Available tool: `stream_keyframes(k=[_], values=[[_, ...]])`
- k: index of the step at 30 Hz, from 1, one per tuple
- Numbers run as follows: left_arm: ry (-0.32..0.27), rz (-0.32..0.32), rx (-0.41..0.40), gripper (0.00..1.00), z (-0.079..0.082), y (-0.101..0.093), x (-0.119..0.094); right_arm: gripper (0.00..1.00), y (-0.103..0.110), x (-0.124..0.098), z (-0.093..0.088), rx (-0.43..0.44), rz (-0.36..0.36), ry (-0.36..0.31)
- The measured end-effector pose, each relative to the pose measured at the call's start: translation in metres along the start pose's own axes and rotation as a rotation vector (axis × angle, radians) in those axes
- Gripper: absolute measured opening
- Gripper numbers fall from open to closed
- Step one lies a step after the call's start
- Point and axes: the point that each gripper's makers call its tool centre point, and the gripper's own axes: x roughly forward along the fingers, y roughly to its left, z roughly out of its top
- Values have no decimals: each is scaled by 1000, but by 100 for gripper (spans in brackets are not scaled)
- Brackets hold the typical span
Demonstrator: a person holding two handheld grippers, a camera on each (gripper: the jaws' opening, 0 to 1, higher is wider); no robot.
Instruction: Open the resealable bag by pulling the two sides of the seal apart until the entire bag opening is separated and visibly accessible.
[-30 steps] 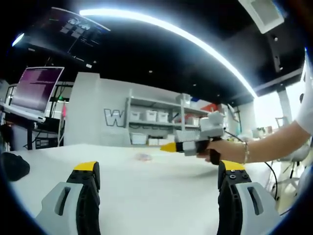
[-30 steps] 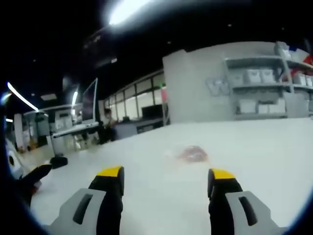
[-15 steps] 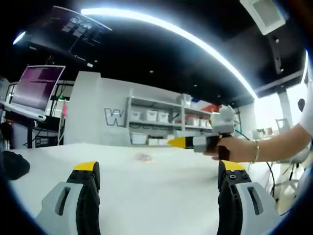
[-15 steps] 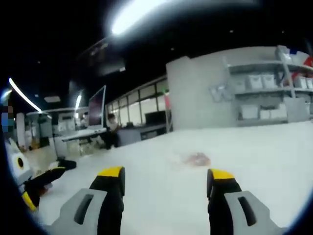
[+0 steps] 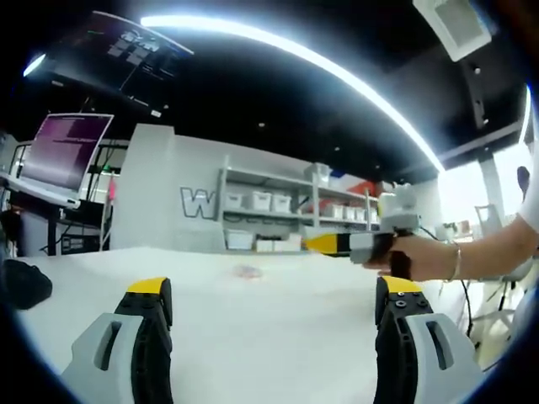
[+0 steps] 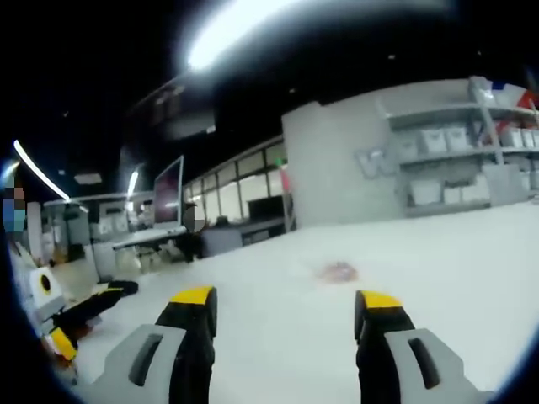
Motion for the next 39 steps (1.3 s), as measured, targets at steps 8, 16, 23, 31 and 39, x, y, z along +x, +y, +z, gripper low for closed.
stream_keyframes(k=[8,16,23,31,39], values=[[-6,3,-1,99,1,1,0,66,8,-19,9,7,6,-37],[-9,3,2,99,1,2,0,66,-3,-40,9,20,-9,-54],[-12,6,0,99,2,2,1,66,-4,-56,7,34,-15,-68],[-13,8,1,99,2,3,1,66,-13,-75,3,54,-37,-84],[-15,11,-1,99,2,4,1,64,-18,-101,8,42,-62,-119]])
